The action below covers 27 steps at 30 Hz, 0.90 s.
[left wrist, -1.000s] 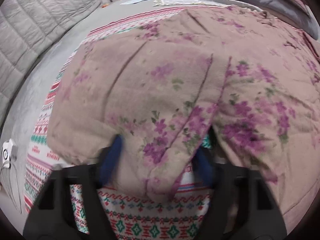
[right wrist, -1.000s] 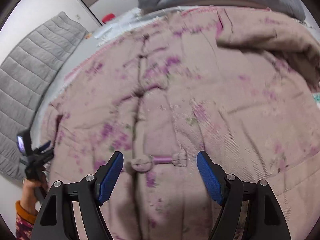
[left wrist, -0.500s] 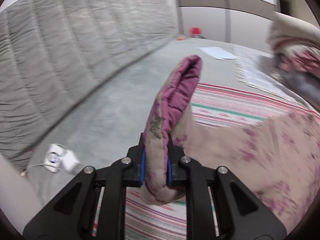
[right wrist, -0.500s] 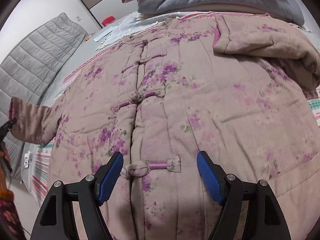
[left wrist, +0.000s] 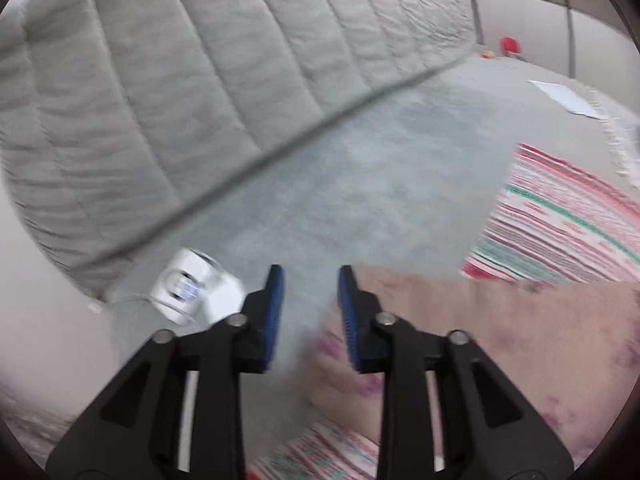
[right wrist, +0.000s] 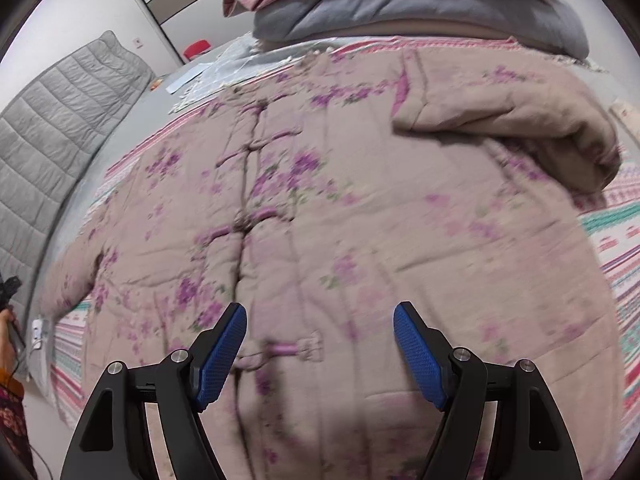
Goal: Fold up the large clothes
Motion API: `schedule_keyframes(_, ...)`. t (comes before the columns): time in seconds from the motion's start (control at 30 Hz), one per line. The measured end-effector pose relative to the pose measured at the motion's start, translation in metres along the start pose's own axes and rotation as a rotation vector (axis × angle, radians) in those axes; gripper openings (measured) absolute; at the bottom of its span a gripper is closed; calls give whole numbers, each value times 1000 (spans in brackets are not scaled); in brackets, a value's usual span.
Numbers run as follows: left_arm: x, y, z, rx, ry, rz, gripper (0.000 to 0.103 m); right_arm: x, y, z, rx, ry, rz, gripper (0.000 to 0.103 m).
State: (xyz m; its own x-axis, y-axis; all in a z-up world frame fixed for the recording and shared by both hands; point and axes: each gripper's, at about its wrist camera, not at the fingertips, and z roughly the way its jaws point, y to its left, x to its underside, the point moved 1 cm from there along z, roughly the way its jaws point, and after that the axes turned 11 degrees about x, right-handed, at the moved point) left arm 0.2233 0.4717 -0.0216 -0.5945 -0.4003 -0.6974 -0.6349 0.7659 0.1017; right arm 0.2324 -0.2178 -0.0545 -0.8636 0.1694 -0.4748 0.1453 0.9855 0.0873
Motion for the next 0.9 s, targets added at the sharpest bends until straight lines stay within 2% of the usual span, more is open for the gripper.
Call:
schedule_keyframes(0.07,10,-9,-5,60,23,-4,67,-8,-4,-5,27,-13,-8,77)
schedule_keyframes(0.13,17,-20,-14,113,28,-1,74,-20,-8,-9,54,-28,-13,77)
schedule_keyframes(0.33,48,-86,-57,330,61,33,84,-67,-14,2,161,-49,-34,77)
schedule_keyframes(0.43,69,-119,-87,457,61,20,96,-93,-20,20,226,-58,-34,77)
schedule_keyframes(0.47,79,-135,-99,519,74,21,96,-100,-21,27,243,-56,-32,77)
schedule_keyframes(0.6,112,-186,-127,675,119,33,96,-122,-28,63,330,-43,-45,76)
schedule_keyframes(0.67,131,-212,-136,725,137,51,97,-130,-35,78,386,-74,-57,54)
schedule_keyframes(0.73,146,-234,-139,765,164,91,97,-132,-45,87,364,-54,-62,14)
schedule_keyframes(0.77,155,-246,-141,781,177,114,97,-132,-50,87,370,-49,-58,5)
schedule_keyframes(0.8,163,-259,-144,801,189,145,97,-134,-58,83,402,-57,-59,5)
schedule_keyframes(0.83,169,-268,-146,818,196,170,97,-136,-67,73,392,-81,-61,5)
schedule_keyframes(0.9,184,-287,-155,845,186,220,97,-141,-83,51,470,-133,-77,2)
